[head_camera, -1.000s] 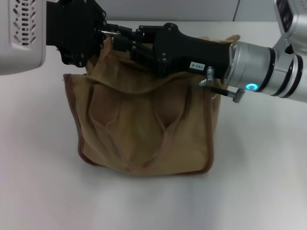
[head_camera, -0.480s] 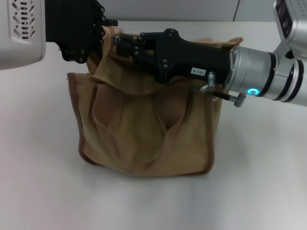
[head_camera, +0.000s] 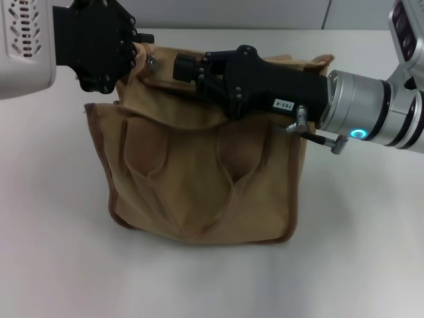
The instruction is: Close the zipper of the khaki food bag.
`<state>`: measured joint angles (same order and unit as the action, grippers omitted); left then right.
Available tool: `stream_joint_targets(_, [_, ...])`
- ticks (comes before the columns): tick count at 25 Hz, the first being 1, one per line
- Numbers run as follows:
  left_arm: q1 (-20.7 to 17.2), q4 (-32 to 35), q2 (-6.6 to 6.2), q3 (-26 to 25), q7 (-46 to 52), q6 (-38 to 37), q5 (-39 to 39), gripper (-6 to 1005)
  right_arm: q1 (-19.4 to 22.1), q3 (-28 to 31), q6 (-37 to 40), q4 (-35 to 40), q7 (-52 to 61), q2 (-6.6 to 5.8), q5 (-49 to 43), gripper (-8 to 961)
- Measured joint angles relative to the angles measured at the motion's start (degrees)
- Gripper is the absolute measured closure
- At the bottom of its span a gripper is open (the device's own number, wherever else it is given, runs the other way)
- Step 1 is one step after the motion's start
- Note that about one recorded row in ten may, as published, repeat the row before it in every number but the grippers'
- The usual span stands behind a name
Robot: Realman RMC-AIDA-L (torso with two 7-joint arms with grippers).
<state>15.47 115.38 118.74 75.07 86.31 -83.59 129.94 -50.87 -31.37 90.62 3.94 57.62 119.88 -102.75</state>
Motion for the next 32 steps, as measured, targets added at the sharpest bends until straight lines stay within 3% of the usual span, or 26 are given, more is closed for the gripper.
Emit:
stream_joint_targets(10, [-0.8, 0.0, 0.0, -0.1, 1.2, 0.7, -0.1, 964, 0.9, -0.3, 2.2, 3.4, 6.4, -0.38, -0.2, 919])
stream_joint_targets(16, [-1.5, 0.0, 0.0, 0.3, 1.3, 1.6, -0.3, 961, -0.3, -3.8, 1.1, 5.9, 10.3, -0.21, -0.2, 803])
stream_joint_targets(21, [-1.5, 0.1, -0.01, 0.4, 1.5, 1.6, -0.9, 960, -2.3, -5.3, -0.9, 6.0, 11.7, -0.08, -0.2, 635])
stream_joint_targets(32, [-1.6, 0.1, 0.07, 0.8, 1.6, 1.8, -1.6, 956, -6.1, -9.6, -5.6, 4.7, 12.8, 0.0, -0.1, 651])
